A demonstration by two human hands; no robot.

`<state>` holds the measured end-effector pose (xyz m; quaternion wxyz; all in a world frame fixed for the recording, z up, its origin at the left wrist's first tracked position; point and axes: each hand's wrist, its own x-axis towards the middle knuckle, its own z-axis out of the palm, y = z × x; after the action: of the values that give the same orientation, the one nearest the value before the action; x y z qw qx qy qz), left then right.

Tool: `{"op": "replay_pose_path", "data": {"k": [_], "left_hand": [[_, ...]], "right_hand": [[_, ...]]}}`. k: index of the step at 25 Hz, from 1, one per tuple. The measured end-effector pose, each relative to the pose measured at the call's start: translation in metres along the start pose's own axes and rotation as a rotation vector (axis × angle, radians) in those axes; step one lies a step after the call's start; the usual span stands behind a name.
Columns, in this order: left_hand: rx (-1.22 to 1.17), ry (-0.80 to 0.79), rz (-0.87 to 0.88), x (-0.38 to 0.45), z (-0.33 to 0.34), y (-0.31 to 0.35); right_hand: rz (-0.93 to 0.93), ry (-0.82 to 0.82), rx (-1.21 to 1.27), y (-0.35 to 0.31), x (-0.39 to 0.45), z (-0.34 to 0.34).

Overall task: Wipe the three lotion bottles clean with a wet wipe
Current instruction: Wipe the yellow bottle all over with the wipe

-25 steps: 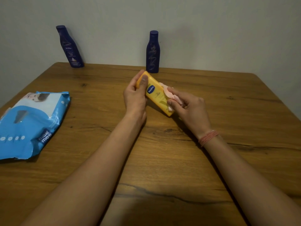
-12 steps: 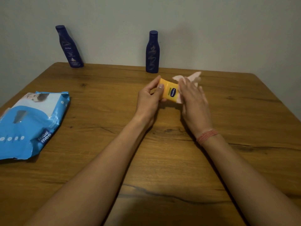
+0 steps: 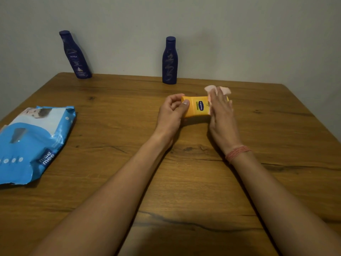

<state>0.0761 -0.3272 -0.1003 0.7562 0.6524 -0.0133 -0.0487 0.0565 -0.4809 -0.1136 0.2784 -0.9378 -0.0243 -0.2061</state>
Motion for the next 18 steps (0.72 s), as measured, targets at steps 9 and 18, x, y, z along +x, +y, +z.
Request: {"op": "replay_pose_path", "data": {"k": [9,18], "left_hand": [[-0.089,-0.01,0.045,0.001,-0.006,0.004],[-0.13,0.045,0.059,0.0,-0.006,0.005]], "right_hand": [[0.025,0.046,0.002,0.004,0.002,-0.002],[-0.126,0.027,-0.079,-0.018,-0.005,0.006]]}}
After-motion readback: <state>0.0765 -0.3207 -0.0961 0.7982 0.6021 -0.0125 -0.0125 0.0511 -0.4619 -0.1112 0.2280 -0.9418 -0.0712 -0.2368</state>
